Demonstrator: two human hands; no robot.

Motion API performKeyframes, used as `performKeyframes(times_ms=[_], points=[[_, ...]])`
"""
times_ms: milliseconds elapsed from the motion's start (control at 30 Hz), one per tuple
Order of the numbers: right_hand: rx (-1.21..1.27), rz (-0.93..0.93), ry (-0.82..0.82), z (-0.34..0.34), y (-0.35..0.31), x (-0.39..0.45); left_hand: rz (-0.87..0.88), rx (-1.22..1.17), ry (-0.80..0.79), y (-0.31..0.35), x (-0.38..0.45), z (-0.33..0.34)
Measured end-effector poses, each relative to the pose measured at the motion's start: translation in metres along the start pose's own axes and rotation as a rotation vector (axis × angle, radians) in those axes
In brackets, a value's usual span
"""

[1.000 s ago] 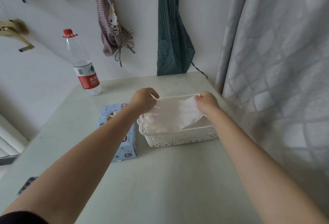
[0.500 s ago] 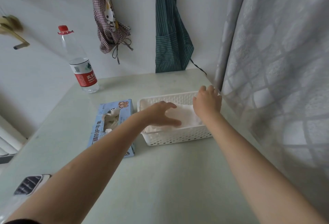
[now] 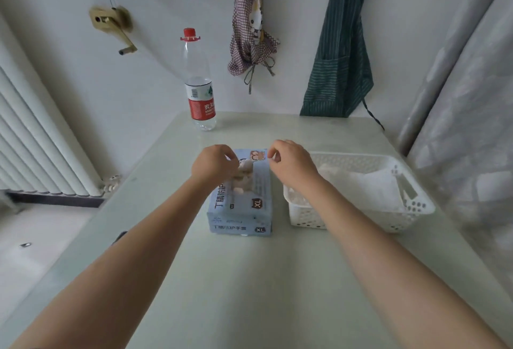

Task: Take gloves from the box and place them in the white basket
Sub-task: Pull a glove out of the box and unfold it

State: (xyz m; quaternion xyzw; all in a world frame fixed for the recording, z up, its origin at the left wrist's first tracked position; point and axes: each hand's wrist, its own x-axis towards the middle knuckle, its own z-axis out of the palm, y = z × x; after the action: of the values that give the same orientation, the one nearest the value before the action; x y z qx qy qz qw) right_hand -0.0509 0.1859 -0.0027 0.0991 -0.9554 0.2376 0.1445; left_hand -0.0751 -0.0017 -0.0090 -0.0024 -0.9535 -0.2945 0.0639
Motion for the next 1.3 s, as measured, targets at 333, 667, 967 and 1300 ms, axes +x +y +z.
performKeyframes(times_ms=[333, 667, 967, 1300], points=[[-0.066, -0.008, -0.489, 0.033, -0.046, 0.008, -0.008, -0.138, -0.108, -0.036, -0.006, 0.004], [0.182, 0.064, -0.147, 0.018, -0.05, 0.008, 0.065, -0.197, -0.102, -0.03, -0.014, -0.003], [0.373, 0.037, 0.095, 0.006, -0.058, 0.01, 0.125, -0.317, -0.33, -0.015, -0.027, -0.016], [0.481, 0.093, 0.202, -0.008, -0.064, 0.013, 0.161, -0.258, -0.384, -0.016, -0.031, -0.014]])
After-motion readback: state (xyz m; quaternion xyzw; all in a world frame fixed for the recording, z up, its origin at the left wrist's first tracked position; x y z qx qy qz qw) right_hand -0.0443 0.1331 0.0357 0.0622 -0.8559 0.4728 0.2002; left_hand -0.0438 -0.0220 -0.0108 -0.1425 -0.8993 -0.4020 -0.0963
